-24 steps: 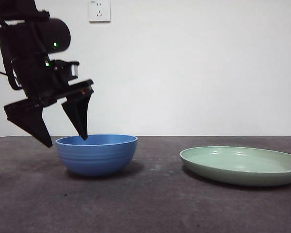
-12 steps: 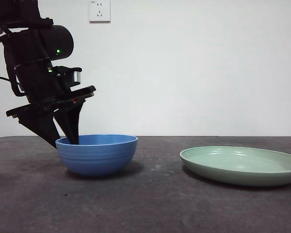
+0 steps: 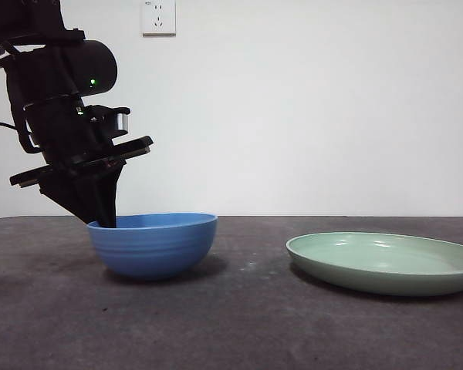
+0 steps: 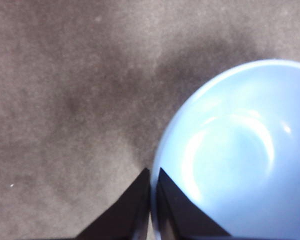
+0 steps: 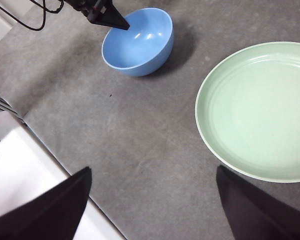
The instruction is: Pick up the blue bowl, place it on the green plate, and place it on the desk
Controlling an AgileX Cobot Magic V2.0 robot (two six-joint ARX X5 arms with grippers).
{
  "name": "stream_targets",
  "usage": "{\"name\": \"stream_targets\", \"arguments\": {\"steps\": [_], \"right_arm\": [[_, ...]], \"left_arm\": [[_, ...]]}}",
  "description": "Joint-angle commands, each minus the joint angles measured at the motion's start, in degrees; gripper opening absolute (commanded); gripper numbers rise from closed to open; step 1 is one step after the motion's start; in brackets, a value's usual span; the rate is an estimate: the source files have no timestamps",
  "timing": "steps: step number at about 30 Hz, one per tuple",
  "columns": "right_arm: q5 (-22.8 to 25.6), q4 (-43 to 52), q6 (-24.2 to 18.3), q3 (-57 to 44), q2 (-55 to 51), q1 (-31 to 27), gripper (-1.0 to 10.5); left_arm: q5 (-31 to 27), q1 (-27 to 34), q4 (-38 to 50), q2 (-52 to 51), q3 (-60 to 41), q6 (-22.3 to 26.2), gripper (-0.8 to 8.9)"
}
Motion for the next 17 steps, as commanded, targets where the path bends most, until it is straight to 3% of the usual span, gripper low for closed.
{"name": "stream_targets", "arguments": {"steps": [1, 17], "right_arm": [[-0.09, 0.5, 0.57, 1.16, 0.44, 0.24, 4.0], [-0.11, 0.46, 1.77, 1.16, 0.31, 0.24, 4.0]], "left_arm": [[-0.07, -0.24, 0.55, 1.14, 1.25, -1.11, 0.09], [4.5, -6.08, -0.55, -7.98, 6.19, -3.85, 0.09]]}}
